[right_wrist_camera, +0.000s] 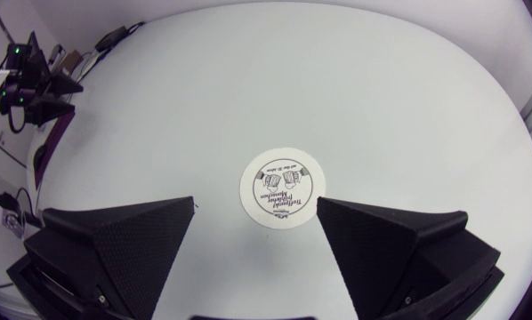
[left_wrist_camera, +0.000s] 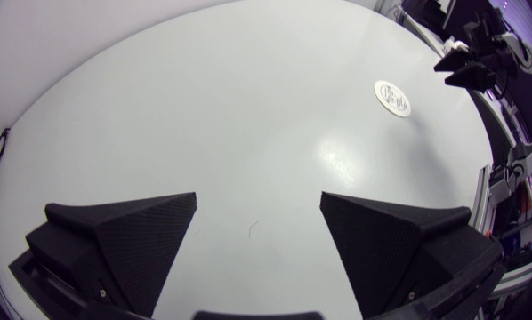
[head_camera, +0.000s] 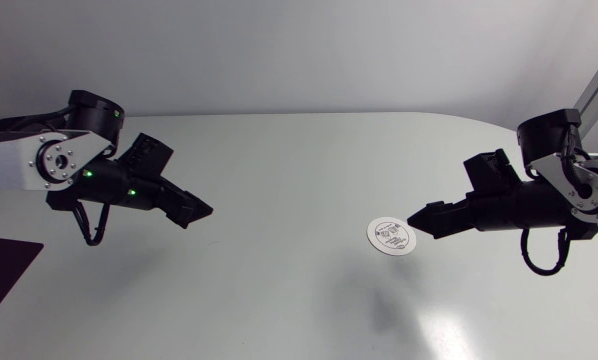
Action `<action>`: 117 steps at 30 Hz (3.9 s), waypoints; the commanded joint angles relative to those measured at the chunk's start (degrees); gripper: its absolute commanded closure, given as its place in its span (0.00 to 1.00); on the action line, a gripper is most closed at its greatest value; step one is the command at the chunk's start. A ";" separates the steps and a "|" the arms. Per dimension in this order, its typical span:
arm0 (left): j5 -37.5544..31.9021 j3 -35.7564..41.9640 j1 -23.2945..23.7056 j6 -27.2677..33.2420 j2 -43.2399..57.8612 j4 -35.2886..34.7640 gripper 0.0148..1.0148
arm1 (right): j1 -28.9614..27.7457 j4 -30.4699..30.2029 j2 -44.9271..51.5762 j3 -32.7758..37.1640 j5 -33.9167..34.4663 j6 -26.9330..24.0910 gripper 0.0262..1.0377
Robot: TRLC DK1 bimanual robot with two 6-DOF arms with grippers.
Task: Turn the coaster over.
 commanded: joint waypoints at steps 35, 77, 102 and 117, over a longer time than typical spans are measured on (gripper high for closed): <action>0.14 8.99 -8.48 4.16 15.42 -1.45 0.20 | 18.35 -13.39 39.87 22.87 1.79 -11.46 0.92; 6.47 18.13 -12.35 10.57 24.83 -19.46 0.13 | 30.22 -8.91 41.10 22.17 3.46 -10.75 0.92; 12.98 34.22 -14.20 6.44 42.14 -28.61 0.61 | 35.05 -12.77 46.81 31.57 3.99 -9.96 0.92; 7.62 30.88 -16.22 5.47 41.88 -25.00 0.66 | 29.16 -13.13 39.16 30.43 2.76 -9.96 0.91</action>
